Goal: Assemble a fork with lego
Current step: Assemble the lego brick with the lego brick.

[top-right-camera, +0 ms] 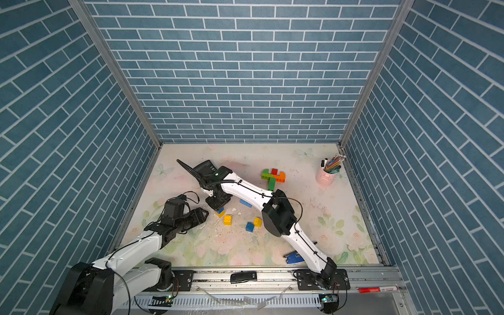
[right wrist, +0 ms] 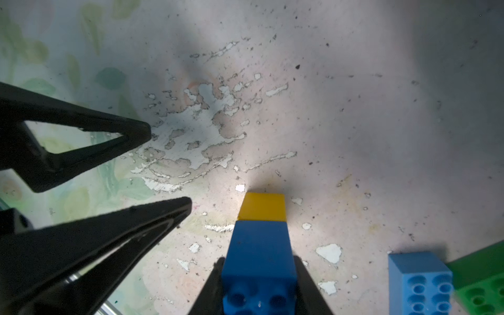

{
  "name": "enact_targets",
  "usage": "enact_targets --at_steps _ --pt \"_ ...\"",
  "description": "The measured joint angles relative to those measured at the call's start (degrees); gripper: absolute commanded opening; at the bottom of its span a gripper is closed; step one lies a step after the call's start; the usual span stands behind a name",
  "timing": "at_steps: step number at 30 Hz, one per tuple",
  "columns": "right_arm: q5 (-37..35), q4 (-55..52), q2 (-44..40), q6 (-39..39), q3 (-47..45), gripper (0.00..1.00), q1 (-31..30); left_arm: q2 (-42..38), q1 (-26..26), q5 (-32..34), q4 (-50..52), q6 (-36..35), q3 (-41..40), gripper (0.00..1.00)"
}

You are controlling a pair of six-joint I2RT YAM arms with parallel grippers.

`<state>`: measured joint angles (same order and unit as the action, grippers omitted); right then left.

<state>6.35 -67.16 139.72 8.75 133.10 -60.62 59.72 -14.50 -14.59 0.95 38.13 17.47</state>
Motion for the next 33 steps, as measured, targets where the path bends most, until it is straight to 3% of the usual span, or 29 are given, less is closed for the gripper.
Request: enact_targets --at_steps 6,20,23,27,29,33 --pt "-4.87 0.59 -0.35 0.44 -0.59 0.08 -1.38 -0.13 -0.04 -0.13 0.04 -0.28 0.24 0.73" --pt "-3.37 4.17 -6.12 6.51 -10.08 0.11 5.42 2.75 -5.84 -0.66 -0.55 -3.23 4.85 0.74" --pt "-3.19 5.27 -6.62 6.62 -10.91 0.26 5.44 2.8 -6.56 -0.66 -0.57 -3.34 4.98 0.74" --pt "-3.02 5.6 -6.58 7.39 -10.8 0.66 5.46 2.8 -6.67 -0.61 -0.66 -3.21 5.03 0.74" --pt "-2.86 5.42 -6.4 7.56 -10.93 0.8 5.51 2.75 -6.69 -0.61 -0.68 -3.04 5.03 0.74" --pt "-2.67 6.84 -6.64 7.52 -10.95 0.89 5.53 2.25 -6.71 -0.48 -0.66 -2.89 5.03 0.74"
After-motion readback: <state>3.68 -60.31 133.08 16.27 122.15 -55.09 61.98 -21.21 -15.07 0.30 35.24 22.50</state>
